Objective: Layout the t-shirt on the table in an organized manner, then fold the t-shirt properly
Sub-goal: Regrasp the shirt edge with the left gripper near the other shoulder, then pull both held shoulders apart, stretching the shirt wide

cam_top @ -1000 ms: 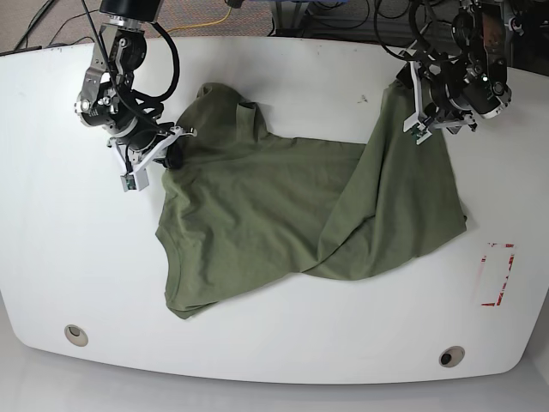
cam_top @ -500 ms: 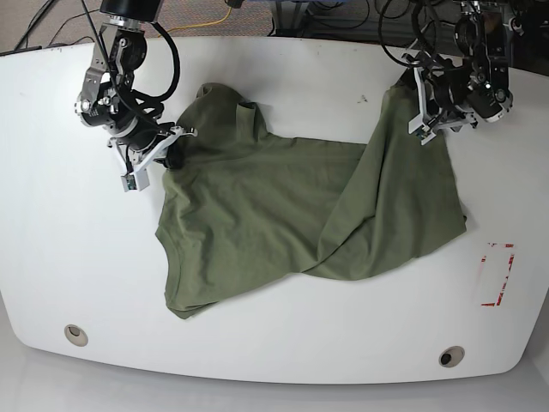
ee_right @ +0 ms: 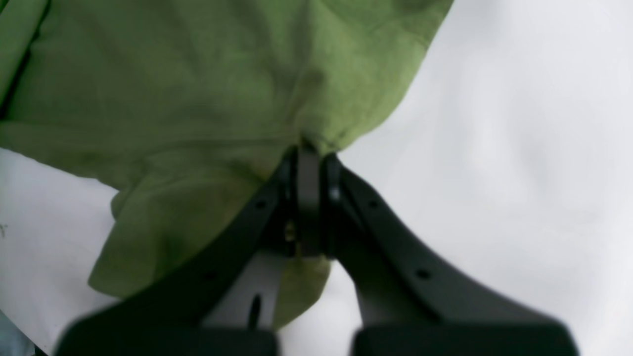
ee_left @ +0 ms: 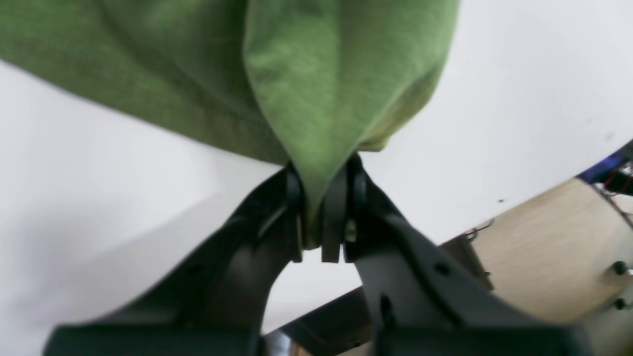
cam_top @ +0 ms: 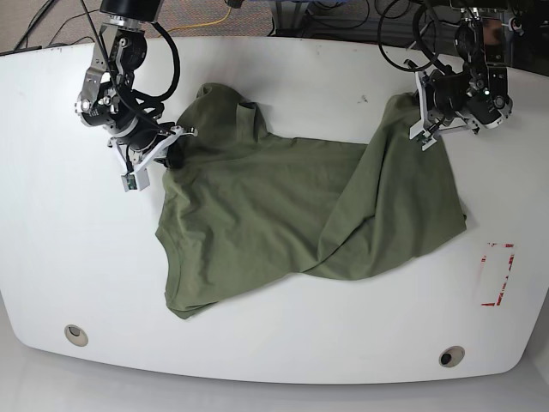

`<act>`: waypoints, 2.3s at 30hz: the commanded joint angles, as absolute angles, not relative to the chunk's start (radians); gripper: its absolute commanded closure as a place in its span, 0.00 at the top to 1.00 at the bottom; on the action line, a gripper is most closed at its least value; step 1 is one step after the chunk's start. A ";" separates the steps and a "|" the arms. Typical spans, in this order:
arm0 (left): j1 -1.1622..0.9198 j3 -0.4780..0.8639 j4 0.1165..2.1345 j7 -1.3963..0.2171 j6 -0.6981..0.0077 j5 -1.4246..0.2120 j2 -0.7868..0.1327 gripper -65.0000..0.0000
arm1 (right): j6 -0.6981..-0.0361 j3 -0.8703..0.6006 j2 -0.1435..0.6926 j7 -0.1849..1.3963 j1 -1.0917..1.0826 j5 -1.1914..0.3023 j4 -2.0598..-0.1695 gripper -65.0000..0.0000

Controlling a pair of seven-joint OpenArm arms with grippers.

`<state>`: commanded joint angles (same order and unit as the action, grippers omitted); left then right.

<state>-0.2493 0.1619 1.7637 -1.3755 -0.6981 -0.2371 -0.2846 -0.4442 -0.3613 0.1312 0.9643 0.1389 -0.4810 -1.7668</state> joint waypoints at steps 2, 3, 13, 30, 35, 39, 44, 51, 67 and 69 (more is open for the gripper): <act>-0.240 0.163 1.764 -1.376 -0.698 -0.203 -0.292 0.00 | -0.444 -0.398 0.130 0.964 0.142 -0.483 -1.768 0.00; -0.239 0.163 1.767 -1.376 -0.698 -0.203 -0.311 0.00 | -0.444 -0.414 0.130 0.966 0.143 -0.483 -1.768 0.00; -0.239 0.269 1.768 -1.379 -0.698 -0.291 -0.423 0.00 | -0.444 -0.449 0.140 0.969 0.246 -0.483 -1.859 0.00; -0.354 0.285 1.850 -1.382 -0.698 -0.387 -0.522 0.01 | -0.440 -0.449 0.142 0.970 0.486 -0.483 -1.974 0.00; -0.361 0.286 1.853 -1.382 -0.698 -0.387 -0.522 0.01 | -0.440 -0.449 0.142 0.970 0.512 -0.483 -1.974 0.00; -0.360 0.306 1.853 -1.382 -0.698 -0.387 -0.542 0.00 | -0.443 -0.449 0.145 0.969 0.507 -0.483 -1.985 0.00; -0.275 0.369 1.863 -1.376 -0.698 -0.386 -0.547 0.00 | -0.444 -0.449 0.148 0.966 0.440 -0.483 -2.015 0.00; -0.064 0.427 1.871 -1.374 -0.698 -0.387 -0.516 0.00 | -0.444 -0.479 0.150 0.967 0.302 -0.483 -2.015 0.00; 0.231 0.433 1.868 -1.193 -0.698 -0.384 -0.403 0.00 | -0.444 -0.481 0.159 0.970 -0.042 -0.483 -2.014 0.00; 0.262 0.433 1.868 -1.193 -0.698 -0.384 -0.378 0.00 | -0.444 -0.476 0.174 0.980 -0.087 -0.483 -2.014 0.00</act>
